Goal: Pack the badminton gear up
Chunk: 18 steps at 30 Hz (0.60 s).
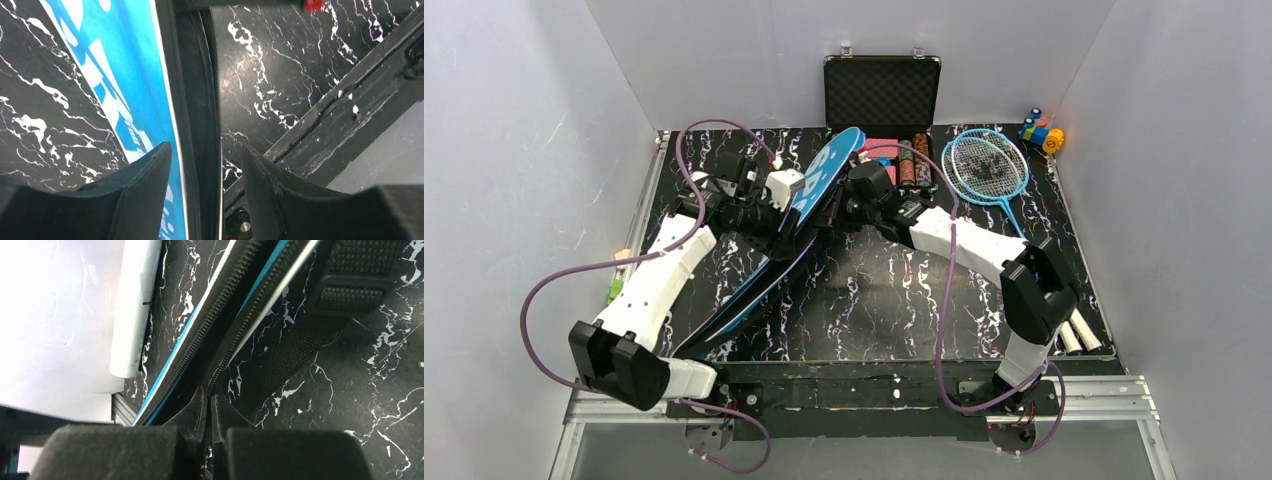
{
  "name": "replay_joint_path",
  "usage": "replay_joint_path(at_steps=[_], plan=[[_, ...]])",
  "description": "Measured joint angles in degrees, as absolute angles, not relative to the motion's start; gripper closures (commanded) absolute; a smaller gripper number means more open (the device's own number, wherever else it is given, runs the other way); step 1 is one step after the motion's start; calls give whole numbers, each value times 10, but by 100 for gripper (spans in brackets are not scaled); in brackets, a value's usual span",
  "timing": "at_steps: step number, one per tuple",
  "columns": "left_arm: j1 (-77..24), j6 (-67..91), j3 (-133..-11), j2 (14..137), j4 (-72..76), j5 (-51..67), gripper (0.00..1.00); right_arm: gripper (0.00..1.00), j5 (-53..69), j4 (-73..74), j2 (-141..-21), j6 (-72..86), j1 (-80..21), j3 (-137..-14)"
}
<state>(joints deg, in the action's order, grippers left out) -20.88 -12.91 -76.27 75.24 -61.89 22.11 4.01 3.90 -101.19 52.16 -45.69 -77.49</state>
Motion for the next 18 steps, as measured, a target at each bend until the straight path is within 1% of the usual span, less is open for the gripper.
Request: replay_joint_path(at_steps=[6,11,18], plan=[[-219,-119,-774,787,-579,211,48,99,7,59,-989,484,-482,-778],[-238,-123,-774,798,-557,178,59,99,-14,71,-986,462,-492,-790],[-241,-139,-773,798,-539,143,68,99,-27,83,-979,448,-495,-790]])
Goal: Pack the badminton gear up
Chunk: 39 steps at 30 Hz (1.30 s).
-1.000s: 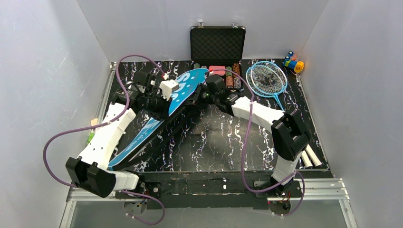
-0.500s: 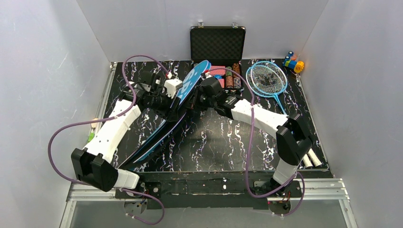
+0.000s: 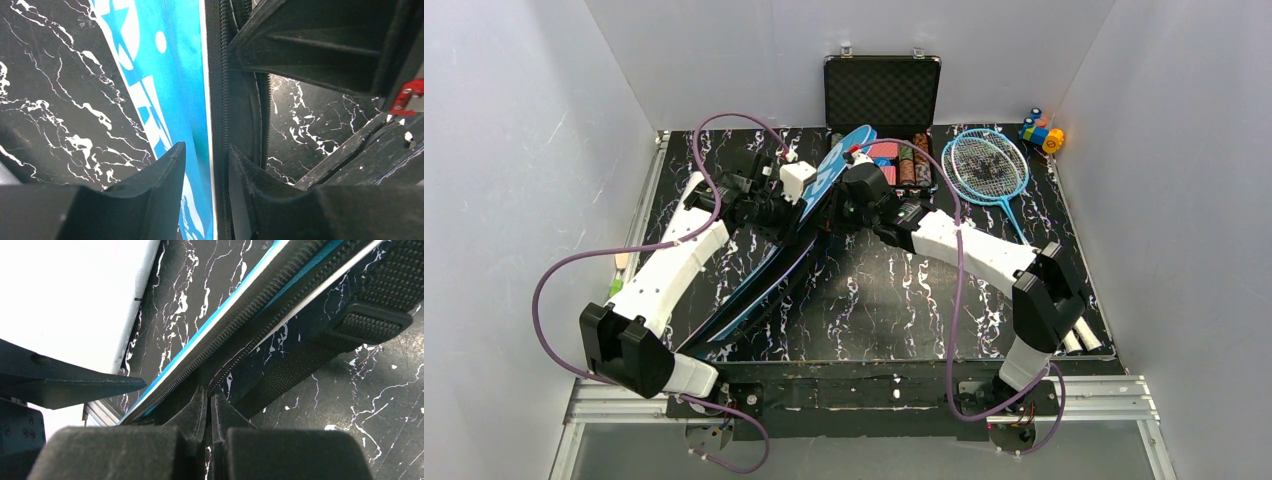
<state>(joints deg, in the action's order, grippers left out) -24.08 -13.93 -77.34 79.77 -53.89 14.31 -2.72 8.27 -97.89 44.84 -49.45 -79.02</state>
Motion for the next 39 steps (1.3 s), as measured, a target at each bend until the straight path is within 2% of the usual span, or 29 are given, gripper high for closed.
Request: replay_joint_path(at_steps=[2,5,12,18,21,29,32,34,39], plan=[[-241,-144,-773,798,-539,139,76,99,-30,86,-976,447,-495,-790],[-241,-153,-773,798,-539,133,98,99,-31,89,-969,446,-495,-790],[-241,-166,-776,803,-536,105,100,99,-40,93,-957,442,-495,-786],[-241,-164,-818,825,-533,90,100,99,-44,88,-916,444,-474,-733],[-241,-158,-825,825,-511,83,100,82,-44,85,-902,444,-462,-717],[-246,-153,-810,847,-453,66,100,49,-34,81,-899,444,-445,-700],[-250,-152,-808,866,-433,52,100,39,-27,84,-899,443,-439,-696],[-254,-148,-809,883,-421,45,100,28,-22,93,-895,444,-432,-692],[-274,-131,-800,898,-407,25,100,20,-7,133,-827,444,-386,-658]])
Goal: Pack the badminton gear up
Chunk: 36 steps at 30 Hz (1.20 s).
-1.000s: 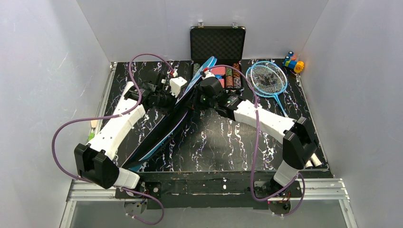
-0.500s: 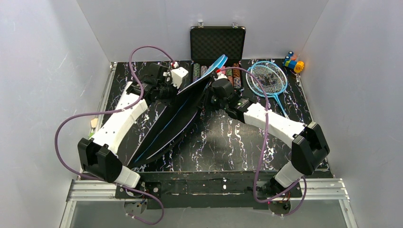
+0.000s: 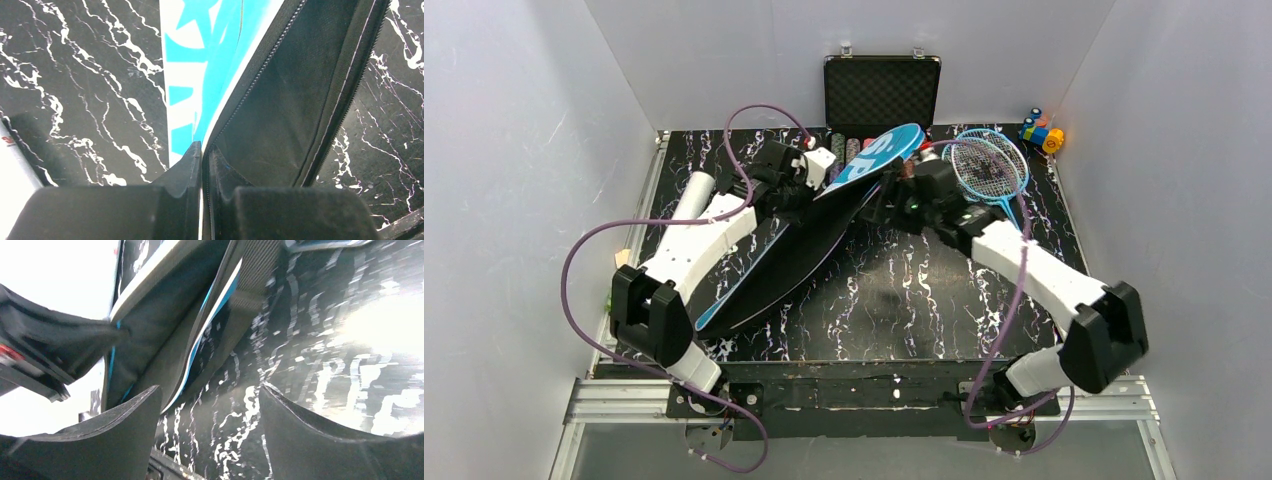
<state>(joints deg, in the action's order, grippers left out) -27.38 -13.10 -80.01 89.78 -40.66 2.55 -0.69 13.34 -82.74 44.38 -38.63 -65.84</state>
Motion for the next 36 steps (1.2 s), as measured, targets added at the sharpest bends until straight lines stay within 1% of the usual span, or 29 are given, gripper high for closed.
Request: replay_joint_path(at_steps=[3,6,11,15,21,27,30,34,35,36], plan=[[-290,-117,-784,898,-400,12,100,19,6,180,-774,428,-316,-660],[-307,-105,-768,900,-400,5,100,18,10,239,-747,402,-221,-680],[-317,-93,-763,925,-401,4,100,18,-11,326,-775,358,-53,-730],[-320,-87,-768,942,-404,4,100,21,-37,362,-825,328,17,-740],[-323,-82,-778,943,-409,4,100,28,-51,389,-931,295,71,-754],[-323,-79,-780,942,-416,4,100,38,-61,392,-1004,260,79,-769],[-323,-78,-788,942,-425,4,100,42,-68,392,-1037,248,78,-799],[-323,-78,-793,940,-429,4,100,42,-87,393,-1075,235,78,-843],[-323,-78,-794,940,-432,4,100,41,-95,396,-1081,229,78,-852],[-323,-79,-795,940,-433,4,100,36,-103,399,-1085,223,78,-860]])
